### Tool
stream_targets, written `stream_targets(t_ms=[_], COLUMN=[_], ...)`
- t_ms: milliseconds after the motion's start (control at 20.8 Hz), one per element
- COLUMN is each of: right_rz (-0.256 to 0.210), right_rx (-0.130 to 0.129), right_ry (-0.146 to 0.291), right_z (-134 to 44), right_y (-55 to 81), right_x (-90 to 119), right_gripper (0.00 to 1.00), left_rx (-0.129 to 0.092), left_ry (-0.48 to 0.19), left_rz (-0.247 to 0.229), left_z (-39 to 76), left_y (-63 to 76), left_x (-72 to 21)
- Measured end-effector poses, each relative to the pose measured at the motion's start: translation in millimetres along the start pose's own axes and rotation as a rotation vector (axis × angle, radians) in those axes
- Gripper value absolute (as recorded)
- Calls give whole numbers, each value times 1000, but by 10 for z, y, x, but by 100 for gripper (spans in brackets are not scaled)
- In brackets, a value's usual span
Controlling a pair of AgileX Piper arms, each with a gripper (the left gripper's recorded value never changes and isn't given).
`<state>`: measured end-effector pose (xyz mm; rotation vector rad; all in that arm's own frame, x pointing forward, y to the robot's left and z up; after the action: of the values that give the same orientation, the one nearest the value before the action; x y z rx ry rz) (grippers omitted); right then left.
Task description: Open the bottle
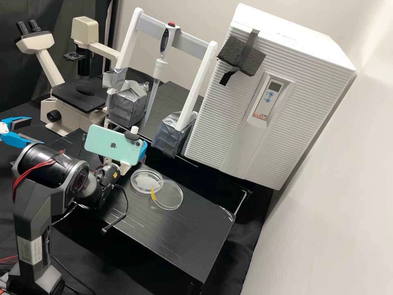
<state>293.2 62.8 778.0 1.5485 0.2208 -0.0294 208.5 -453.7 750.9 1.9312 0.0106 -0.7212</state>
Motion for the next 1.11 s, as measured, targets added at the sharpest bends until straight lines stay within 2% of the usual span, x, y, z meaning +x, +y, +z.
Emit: stream_targets(t_ms=[626, 1108], right_rz=[4, 25], right_rx=[0, -1], right_ry=[1, 45], right_z=[-9, -142], right_y=[18, 79], right_x=[-7, -53], right_gripper=[0, 0], left_rx=[3, 3], left_ry=[1, 3], left_rz=[9, 10], left_z=[-7, -9], left_y=[23, 24], left_x=[16, 16])
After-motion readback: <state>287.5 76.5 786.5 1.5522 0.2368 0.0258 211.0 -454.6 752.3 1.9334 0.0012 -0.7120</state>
